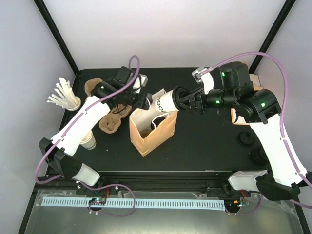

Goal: Pack the takeout coffee

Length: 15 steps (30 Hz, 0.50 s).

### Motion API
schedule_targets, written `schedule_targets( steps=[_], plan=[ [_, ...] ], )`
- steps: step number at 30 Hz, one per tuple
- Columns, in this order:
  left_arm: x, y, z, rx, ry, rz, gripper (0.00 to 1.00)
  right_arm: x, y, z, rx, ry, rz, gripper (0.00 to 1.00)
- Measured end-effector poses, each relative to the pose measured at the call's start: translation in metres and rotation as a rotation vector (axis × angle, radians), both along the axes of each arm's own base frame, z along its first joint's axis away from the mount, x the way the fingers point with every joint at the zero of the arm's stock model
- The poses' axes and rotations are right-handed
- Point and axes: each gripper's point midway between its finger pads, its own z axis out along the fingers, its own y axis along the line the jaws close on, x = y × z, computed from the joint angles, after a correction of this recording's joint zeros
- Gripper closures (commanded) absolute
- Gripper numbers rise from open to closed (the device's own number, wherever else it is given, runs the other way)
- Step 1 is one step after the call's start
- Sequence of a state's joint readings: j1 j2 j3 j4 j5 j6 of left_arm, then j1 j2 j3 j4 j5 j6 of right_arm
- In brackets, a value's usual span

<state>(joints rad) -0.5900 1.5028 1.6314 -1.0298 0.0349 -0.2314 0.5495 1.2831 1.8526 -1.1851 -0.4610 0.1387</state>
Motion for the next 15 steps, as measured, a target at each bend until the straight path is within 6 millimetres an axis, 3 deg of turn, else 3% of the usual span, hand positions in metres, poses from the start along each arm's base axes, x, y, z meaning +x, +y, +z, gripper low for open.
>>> schedule_targets(
  steps=[6, 10, 15],
  plan=[
    [0.015, 0.039, 0.0, -0.086, 0.008, 0.177, 0.07, 0.004, 0.003, -0.014, -0.016, 0.024, 0.004, 0.78],
    [0.004, 0.044, 0.003, -0.115, -0.03, 0.168, 0.03, 0.005, 0.003, -0.014, -0.012, 0.016, 0.004, 0.78],
    [-0.003, 0.033, 0.016, -0.222, -0.033, 0.122, 0.04, 0.005, 0.003, -0.013, -0.008, 0.01, 0.004, 0.79]
  ],
)
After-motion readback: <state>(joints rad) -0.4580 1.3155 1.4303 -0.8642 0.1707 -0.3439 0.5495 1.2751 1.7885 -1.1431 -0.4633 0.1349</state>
